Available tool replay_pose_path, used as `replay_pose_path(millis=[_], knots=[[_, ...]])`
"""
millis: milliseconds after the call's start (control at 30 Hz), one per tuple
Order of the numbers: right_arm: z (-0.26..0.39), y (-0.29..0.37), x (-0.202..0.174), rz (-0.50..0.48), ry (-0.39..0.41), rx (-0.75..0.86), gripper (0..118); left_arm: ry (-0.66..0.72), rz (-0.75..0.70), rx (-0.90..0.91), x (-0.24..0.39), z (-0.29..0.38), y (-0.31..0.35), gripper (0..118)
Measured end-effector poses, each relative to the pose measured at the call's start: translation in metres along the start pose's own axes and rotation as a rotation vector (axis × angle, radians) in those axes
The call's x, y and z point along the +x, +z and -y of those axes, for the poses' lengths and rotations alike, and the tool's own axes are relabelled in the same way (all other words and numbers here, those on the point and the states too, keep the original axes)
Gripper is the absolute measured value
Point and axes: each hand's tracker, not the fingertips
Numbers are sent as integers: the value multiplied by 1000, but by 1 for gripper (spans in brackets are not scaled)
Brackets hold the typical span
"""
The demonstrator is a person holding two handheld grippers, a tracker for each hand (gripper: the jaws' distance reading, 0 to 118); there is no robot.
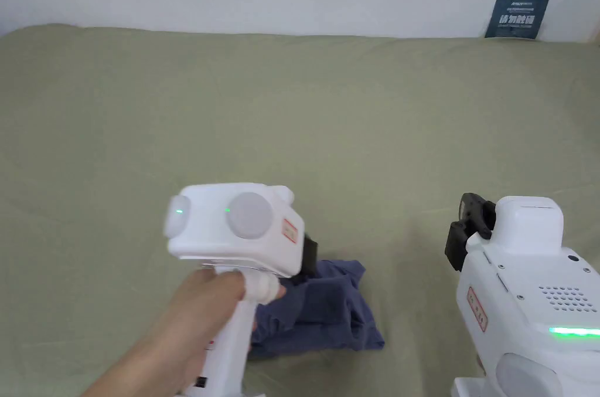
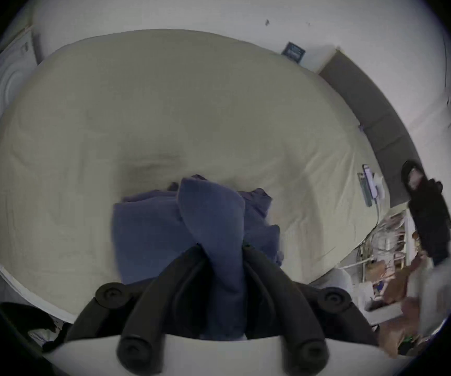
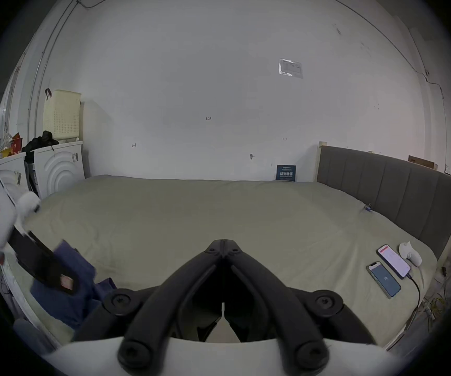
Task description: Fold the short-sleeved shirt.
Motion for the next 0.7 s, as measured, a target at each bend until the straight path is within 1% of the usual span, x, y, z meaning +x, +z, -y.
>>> replay_pose_path(millis=[33, 67, 100, 133, 167, 200, 267, 300, 333, 367, 400, 500, 533, 567, 667, 700], knots=[[1, 0, 1, 3, -2, -5, 0, -29, -3, -4, 9, 0, -12, 13], [2, 0, 3, 4, -3, -12, 0, -48, 40, 12, 15, 1, -23, 31], [3, 0, 5, 6, -2, -20, 0, -76, 122, 20, 17, 1, -36, 68], [4, 1, 6, 9, -1, -24, 0, -63, 132, 13, 18, 1, -43, 107], [5, 2, 8, 10, -2, -27, 0, -52, 96, 26, 20, 5, -42, 118], [6, 3, 11, 11, -1, -27, 0, -64, 126, 102, 17, 10, -33, 111], [7, 3, 14, 19, 3, -30, 0, -38, 189, 146, 0, 15, -13, 86], [8, 2, 16, 17, -2, -35, 0, -12, 247, 182, -5, 17, 1, 75], [8, 1, 17, 17, -8, -41, 0, 8, 306, 194, -17, 21, 10, 58], [8, 0, 17, 19, -14, -43, 0, 32, 365, 209, -31, 25, 17, 14], [9, 1, 17, 20, -23, -43, 0, 55, 401, 194, -42, 26, 19, 0], [10, -1, 16, 23, -38, -46, 0, 116, 425, 171, -69, 37, 9, 0], [11, -2, 15, 21, -43, -50, 0, 159, 466, 159, -74, 42, 0, 0], [12, -3, 15, 19, -48, -56, 0, 166, 519, 127, -83, 36, -25, 0], [14, -4, 14, 21, -44, -71, 0, 184, 608, 76, -73, 48, -67, 0], [15, -4, 14, 22, -41, -74, 0, 181, 638, 57, -60, 52, -66, 0]])
